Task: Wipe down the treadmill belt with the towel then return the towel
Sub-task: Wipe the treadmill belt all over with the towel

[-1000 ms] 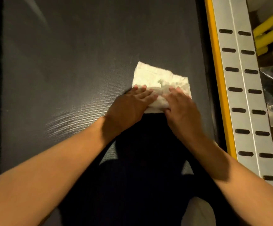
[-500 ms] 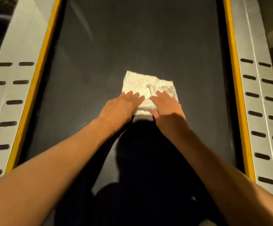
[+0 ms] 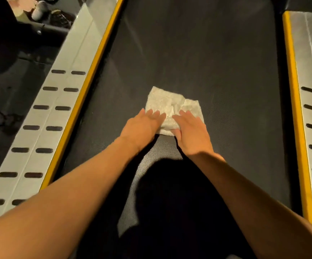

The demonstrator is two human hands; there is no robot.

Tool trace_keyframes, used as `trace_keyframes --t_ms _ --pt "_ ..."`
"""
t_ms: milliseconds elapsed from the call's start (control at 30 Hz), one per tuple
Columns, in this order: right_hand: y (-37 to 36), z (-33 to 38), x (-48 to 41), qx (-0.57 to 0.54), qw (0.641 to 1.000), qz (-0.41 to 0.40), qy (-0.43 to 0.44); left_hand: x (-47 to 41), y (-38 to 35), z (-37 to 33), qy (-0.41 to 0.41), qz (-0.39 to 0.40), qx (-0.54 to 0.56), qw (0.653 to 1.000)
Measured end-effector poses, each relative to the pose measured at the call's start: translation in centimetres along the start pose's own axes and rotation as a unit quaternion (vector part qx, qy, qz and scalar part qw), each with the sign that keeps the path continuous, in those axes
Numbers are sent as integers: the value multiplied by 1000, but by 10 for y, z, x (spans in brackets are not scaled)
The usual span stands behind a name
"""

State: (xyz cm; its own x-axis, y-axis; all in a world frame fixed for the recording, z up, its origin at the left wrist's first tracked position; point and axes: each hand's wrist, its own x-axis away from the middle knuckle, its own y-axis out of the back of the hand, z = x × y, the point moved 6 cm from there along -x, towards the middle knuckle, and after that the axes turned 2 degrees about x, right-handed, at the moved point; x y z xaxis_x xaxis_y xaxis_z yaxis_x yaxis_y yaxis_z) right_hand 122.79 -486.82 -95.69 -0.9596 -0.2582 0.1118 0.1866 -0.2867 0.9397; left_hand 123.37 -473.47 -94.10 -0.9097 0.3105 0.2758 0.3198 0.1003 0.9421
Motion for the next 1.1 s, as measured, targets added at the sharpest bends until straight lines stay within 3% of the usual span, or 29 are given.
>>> trace_keyframes --t_ms 100,300,567,800,967,1100 --pt "0 14 -19 0 1000 6 9 -2 7 13 36 -3 4 999" --pt "-19 25 9 14 999 30 11 31 -15 15 11 -31 21 999" --pt "-4 31 -36 -50 998 29 35 4 -5 37 57 -34 36 997" --pt "-25 55 -6 -38 998 37 30 41 -15 47 53 -57 81 994" --pt "-19 71 -53 -20 996 40 76 10 -2 76 94 -71 58 991" --pt "-25 87 -43 -8 993 40 111 40 -3 77 109 -85 86 987"
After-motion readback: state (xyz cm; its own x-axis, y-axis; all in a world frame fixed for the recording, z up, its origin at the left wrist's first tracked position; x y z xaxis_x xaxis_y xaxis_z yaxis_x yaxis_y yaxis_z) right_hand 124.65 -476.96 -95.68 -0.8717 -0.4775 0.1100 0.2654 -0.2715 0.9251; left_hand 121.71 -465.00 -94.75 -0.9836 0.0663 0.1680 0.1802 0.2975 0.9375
